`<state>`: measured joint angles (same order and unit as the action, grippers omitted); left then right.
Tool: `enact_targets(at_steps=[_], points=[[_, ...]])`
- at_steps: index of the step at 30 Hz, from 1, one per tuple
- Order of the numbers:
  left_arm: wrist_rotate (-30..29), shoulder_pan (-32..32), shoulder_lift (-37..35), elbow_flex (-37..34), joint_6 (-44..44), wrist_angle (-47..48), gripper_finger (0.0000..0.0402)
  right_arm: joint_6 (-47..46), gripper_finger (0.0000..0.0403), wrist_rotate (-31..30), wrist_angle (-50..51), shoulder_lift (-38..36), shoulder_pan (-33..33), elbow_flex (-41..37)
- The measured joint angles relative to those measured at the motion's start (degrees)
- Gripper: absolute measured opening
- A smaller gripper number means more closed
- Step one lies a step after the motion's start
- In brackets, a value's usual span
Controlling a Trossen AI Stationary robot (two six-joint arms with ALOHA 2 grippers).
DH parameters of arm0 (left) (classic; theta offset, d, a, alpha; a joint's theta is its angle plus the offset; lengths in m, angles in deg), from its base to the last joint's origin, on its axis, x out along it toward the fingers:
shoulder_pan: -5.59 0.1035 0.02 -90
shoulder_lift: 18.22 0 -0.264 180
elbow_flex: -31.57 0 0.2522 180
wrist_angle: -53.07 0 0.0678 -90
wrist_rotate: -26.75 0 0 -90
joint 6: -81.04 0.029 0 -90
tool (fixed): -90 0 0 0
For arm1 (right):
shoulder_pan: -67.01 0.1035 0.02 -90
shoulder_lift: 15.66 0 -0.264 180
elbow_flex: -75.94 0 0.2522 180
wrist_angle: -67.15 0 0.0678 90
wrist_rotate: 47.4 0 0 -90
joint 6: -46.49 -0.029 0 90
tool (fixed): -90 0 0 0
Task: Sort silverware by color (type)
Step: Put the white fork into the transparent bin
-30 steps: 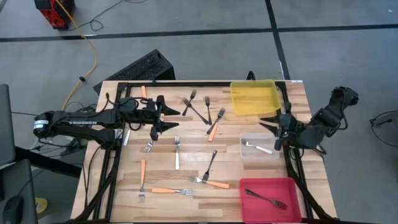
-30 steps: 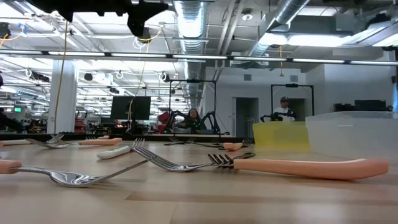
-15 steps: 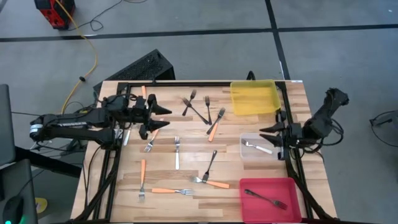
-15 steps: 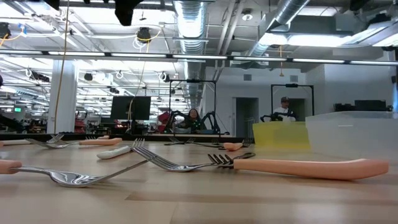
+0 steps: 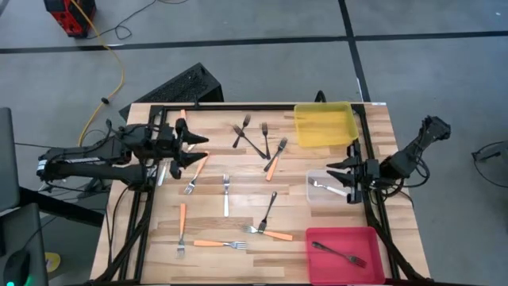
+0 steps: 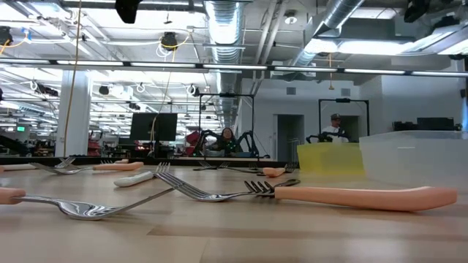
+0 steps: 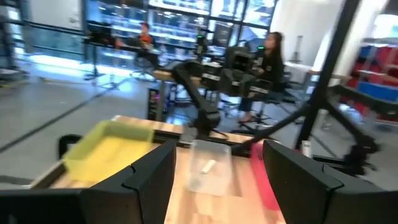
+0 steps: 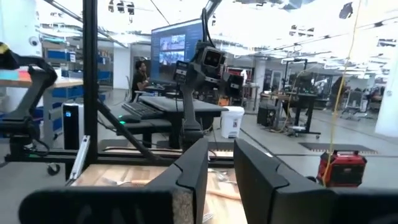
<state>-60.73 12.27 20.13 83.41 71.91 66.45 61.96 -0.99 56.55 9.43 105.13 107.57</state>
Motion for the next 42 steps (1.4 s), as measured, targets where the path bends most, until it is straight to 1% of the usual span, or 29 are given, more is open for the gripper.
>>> enact_targets(at_steps=[2,4,8,10,14,16,19,22,25,27,29,30,32,34,35,37,39,42], points=[[-2.56,-0.53,1.44,0.0,0.45,-0.8,0.0226,1.25,0.0102,1.02,-0.75,-0.18,-1.11,-0.01],[-3.78,-0.95,3.46,-0.07,0.39,-2.54,0.0226,2.69,0.0102,1.33,-1.77,-0.5,-1.95,-0.01],[-3.22,-1.85,6.87,-0.07,-0.55,-7.19,0.0226,5.31,0.0102,-1.18,-2.43,-0.82,-3.27,0.13],[-2.48,-2.39,7.66,-0.07,-0.55,-7.87,0.0226,3.54,0.0102,-1.33,-2.22,-0.84,-3.49,0.13],[-2.35,-4.46,7.78,-0.07,-1.05,-7.66,0.0226,-3.79,0.0102,-1.1,-0.74,-0.85,-2.73,0.15],[-2.33,-6.2,7.73,-0.07,-1.09,-7.81,0.0226,-4.34,0.0102,-0.99,0.08,-0.77,-1.92,0.15],[-2.41,-8.93,6.87,-0.07,-1.27,-8.69,0.0226,-3.35,0.0102,-1.45,-1.64,-0.93,-1.12,0.15],[-5.02,-11.43,6.4,-0.07,-1.18,-8.77,0.0226,0.46,0.0102,-1.42,-4.12,-2.06,-1.12,0.15],[-10.27,-13.21,6.56,-0.07,0.02,-8.97,0.0226,2.78,0.0102,-0.41,-3.72,-3.93,-1.12,0.17],[-13.42,-13.64,6.85,-0.07,1.64,-10.21,0.0226,2.91,0.0102,3.18,-0.42,-5.72,-0.98,0.17],[-15.19,-13.68,7.06,-0.07,3.38,-10.58,0.0226,2.45,0.0102,7.59,3.17,-7.8,-0.97,0.17],[-15.38,-13.68,7.08,-0.07,3.7,-11.02,0.0226,1.96,0.0102,8.73,4.06,-9.07,-0.97,0.17],[-15.24,-13.68,7.03,-0.07,3.48,-11.95,0.0226,-0.44,0.0102,9.17,4.44,-11.47,-0.97,0.17],[-13.46,-13.68,7.02,-0.07,2.49,-11.86,0.0226,-3.07,0.0102,9.77,4.89,-14.55,-0.97,0.46],[-11.82,-13.68,7.06,-0.07,2.24,-11.54,0.0226,-3.7,0.0102,10.98,5.01,-15.77,-1.02,0.8],[-8.63,-13.68,7.04,-0.07,2.2,-11.28,0.0226,-2.76,0.0102,13.57,6.09,-17.9,-1.01,1.33],[-8.09,-13.75,6.33,0.24,2.18,-10.35,0.0226,-1.57,0.0102,14.03,7.98,-19.58,-0.97,2.27],[-8.37,-13.64,4.57,0.82,-0.23,-9.99,0.0226,-1.5,0.0102,13.48,12.92,-22.45,-1.16,3.93]])
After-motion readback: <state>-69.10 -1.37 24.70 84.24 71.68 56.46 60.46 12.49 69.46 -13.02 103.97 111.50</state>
